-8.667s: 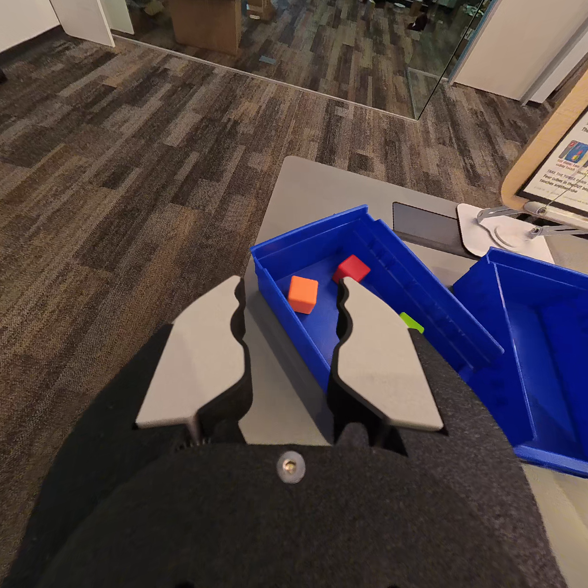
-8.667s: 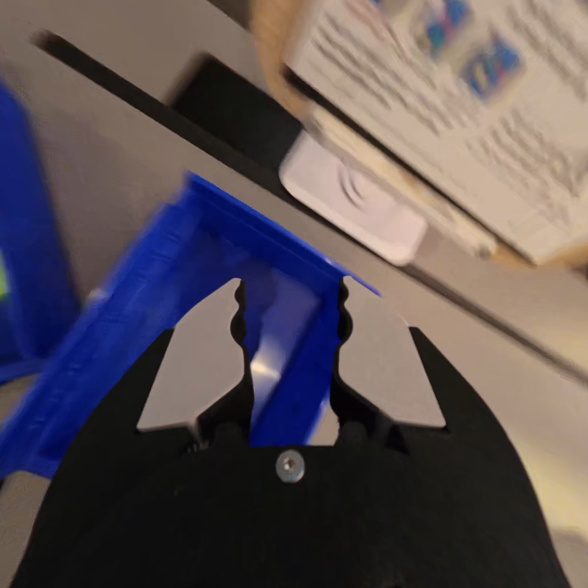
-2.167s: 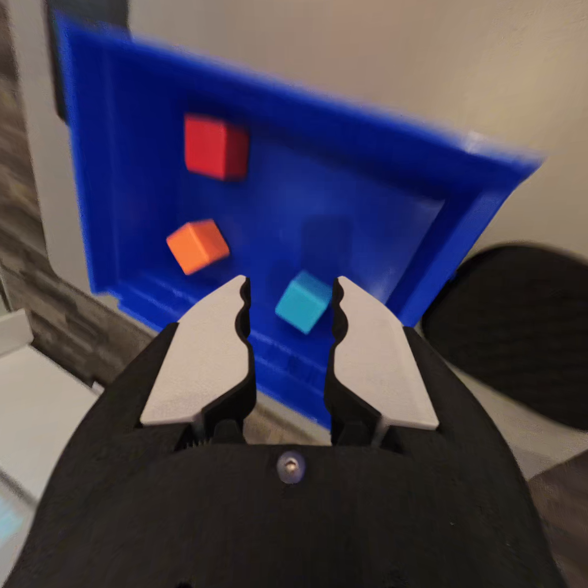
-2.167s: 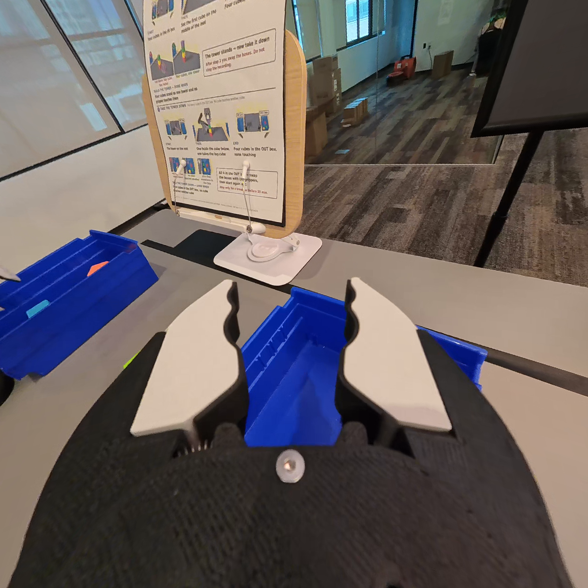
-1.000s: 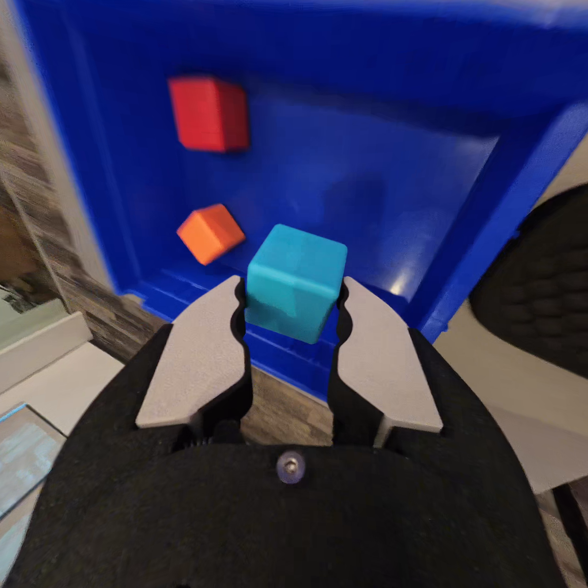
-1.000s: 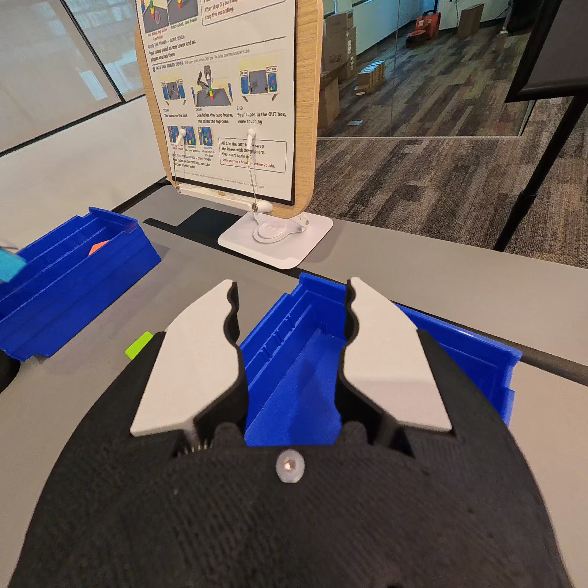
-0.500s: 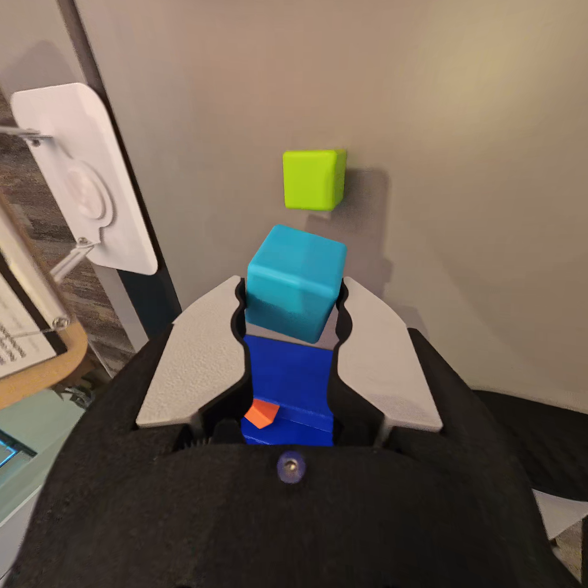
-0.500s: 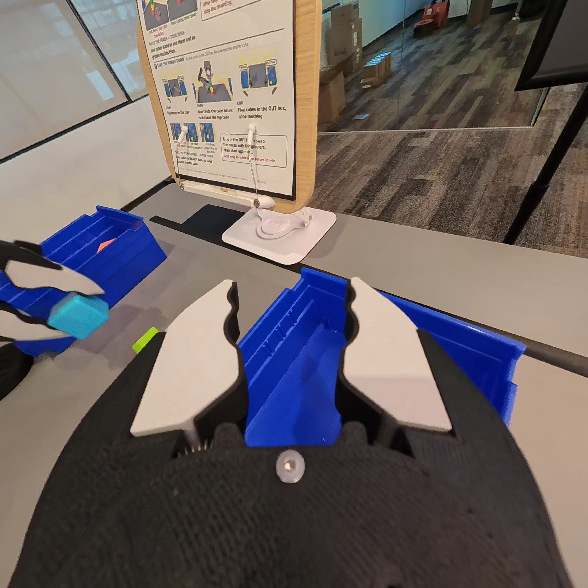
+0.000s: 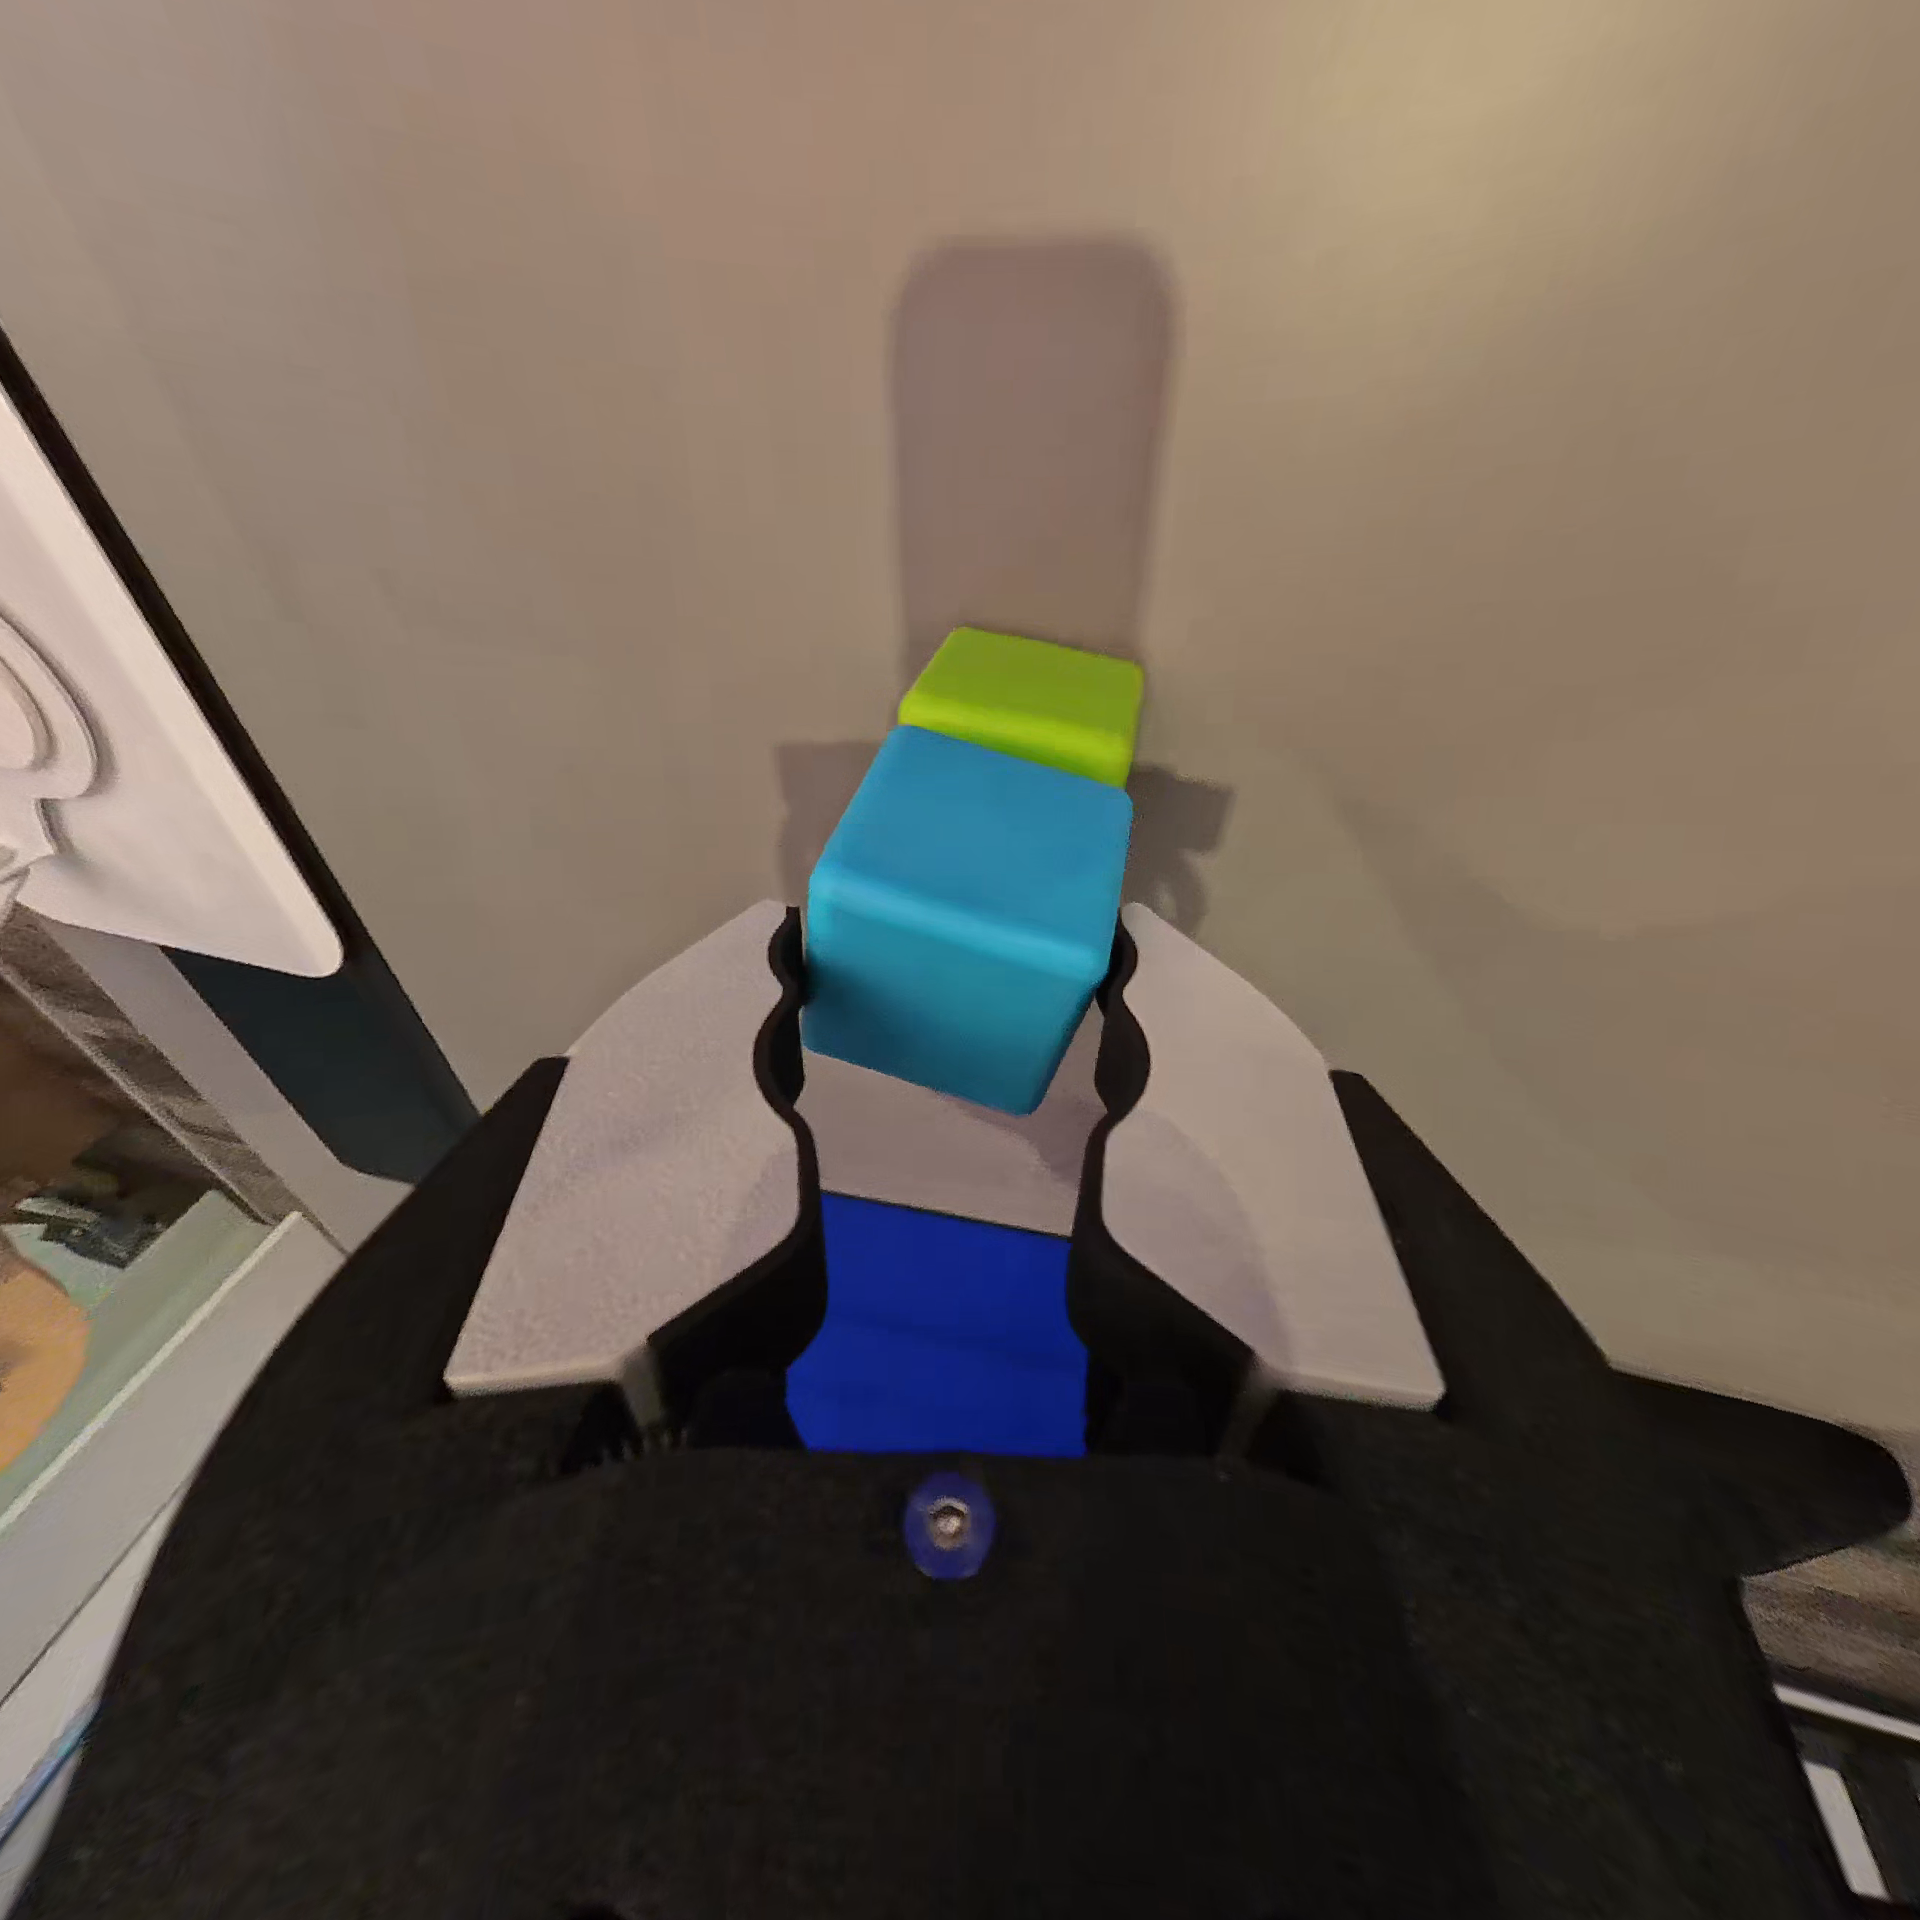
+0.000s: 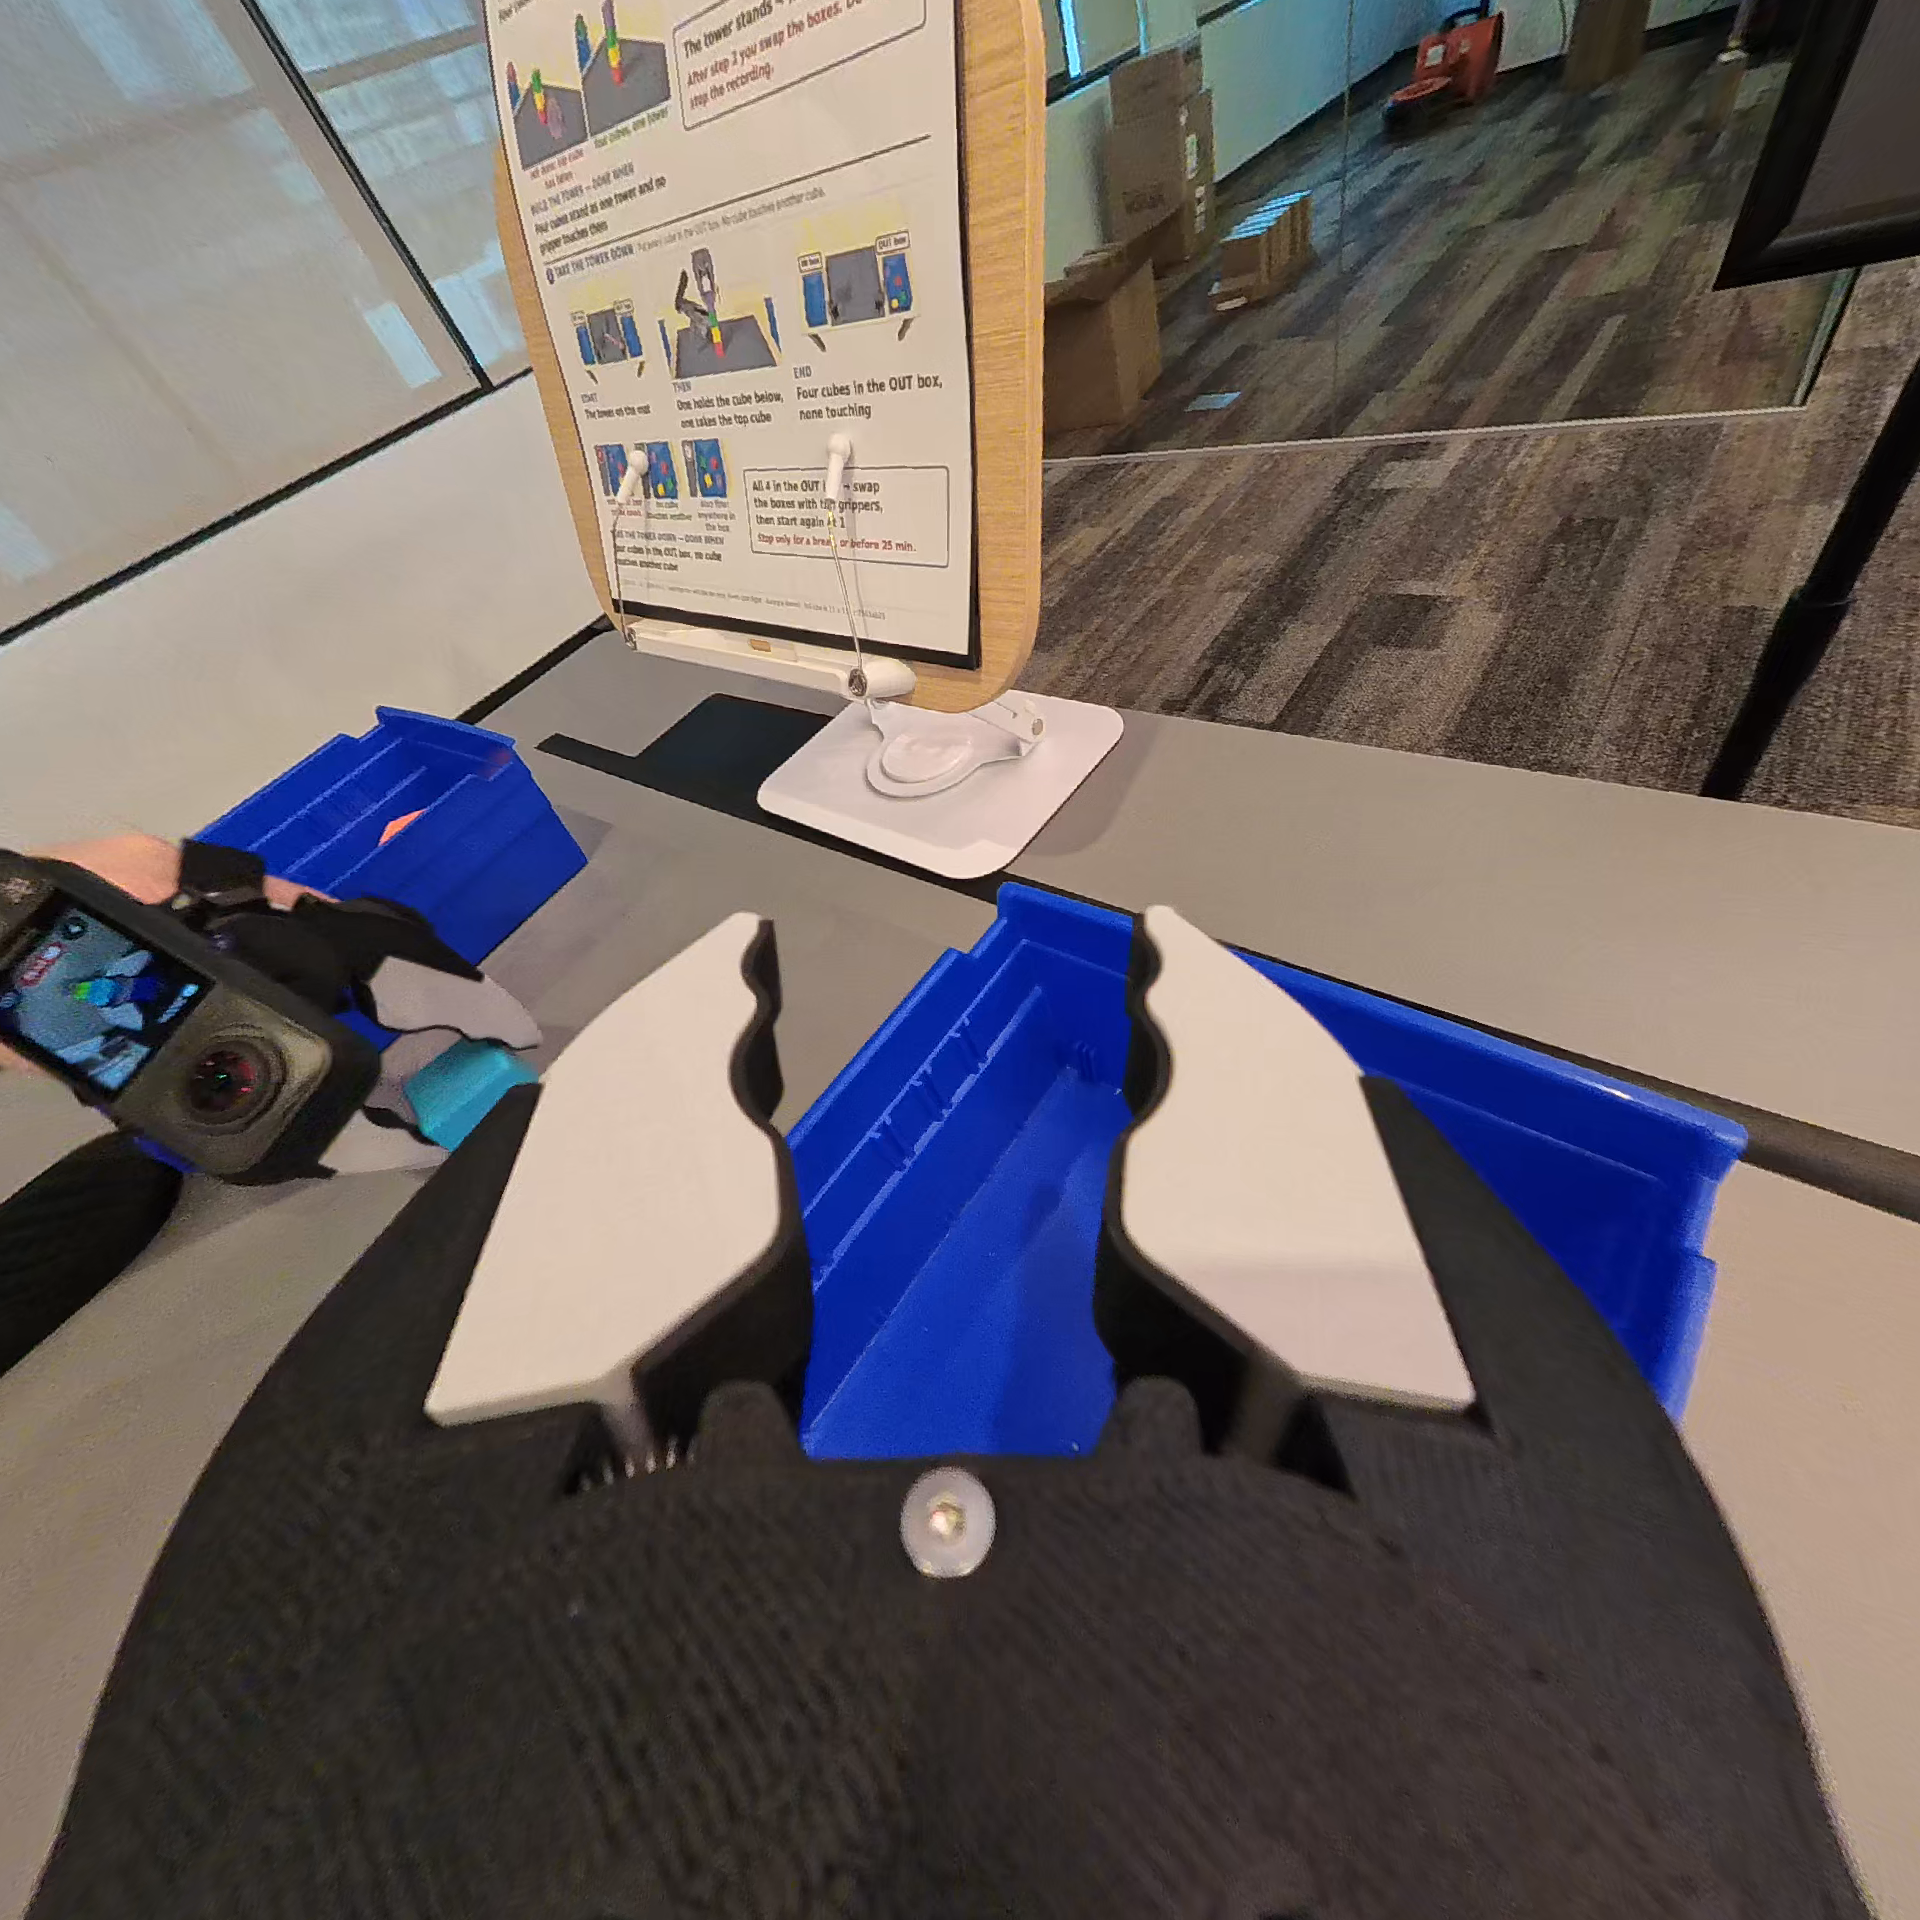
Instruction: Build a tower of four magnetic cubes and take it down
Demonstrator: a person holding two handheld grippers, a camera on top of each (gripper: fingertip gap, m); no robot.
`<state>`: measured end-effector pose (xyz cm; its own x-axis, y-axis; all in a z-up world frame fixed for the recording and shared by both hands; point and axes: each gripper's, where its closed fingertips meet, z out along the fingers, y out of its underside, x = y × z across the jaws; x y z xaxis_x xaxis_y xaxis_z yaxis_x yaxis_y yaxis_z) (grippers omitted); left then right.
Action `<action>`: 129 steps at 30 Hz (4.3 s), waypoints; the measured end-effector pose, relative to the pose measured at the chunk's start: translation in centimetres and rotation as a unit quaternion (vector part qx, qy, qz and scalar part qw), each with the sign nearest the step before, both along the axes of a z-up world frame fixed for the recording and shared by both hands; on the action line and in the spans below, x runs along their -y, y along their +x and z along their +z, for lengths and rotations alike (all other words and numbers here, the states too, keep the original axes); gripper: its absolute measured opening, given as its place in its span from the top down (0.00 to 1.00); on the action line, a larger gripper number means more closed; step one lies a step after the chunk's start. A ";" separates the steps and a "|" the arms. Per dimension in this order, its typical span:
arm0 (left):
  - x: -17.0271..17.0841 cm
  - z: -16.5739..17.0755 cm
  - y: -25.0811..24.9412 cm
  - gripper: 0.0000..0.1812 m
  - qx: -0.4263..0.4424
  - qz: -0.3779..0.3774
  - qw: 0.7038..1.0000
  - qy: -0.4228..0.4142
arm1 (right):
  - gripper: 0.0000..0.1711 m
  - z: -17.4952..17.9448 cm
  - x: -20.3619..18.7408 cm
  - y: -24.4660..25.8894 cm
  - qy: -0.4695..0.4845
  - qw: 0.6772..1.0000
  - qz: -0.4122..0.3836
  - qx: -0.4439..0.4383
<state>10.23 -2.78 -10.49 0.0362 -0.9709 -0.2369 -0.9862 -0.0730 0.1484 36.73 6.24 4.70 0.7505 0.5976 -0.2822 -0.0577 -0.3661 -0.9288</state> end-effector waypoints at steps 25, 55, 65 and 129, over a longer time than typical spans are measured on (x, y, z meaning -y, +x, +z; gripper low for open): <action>-7.1 13.0 -21.3 0.68 0.305 0.211 0.922 0.113 | 0.61 -1.1 -0.3 1.4 -0.021 1.000 -0.005 -0.010; -8.7 -2.3 -24.1 0.71 0.169 0.140 0.974 0.048 | 0.62 -3.2 -0.9 0.4 -0.053 0.999 0.012 0.007; -6.5 14.0 -18.8 0.71 0.230 0.079 0.956 0.161 | 0.62 -2.9 -0.7 0.0 -0.050 0.999 0.015 0.011; -9.3 -2.0 -33.9 0.66 0.125 0.372 0.919 0.029 | 0.62 -7.1 -1.0 -1.8 -0.114 0.990 0.042 0.078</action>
<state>-23.68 6.50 -12.46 0.7457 -0.6409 -0.1824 -0.6626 -0.7421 -0.1014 34.97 7.19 -2.36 0.7463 0.5930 -0.3022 0.1186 -0.5653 -0.8163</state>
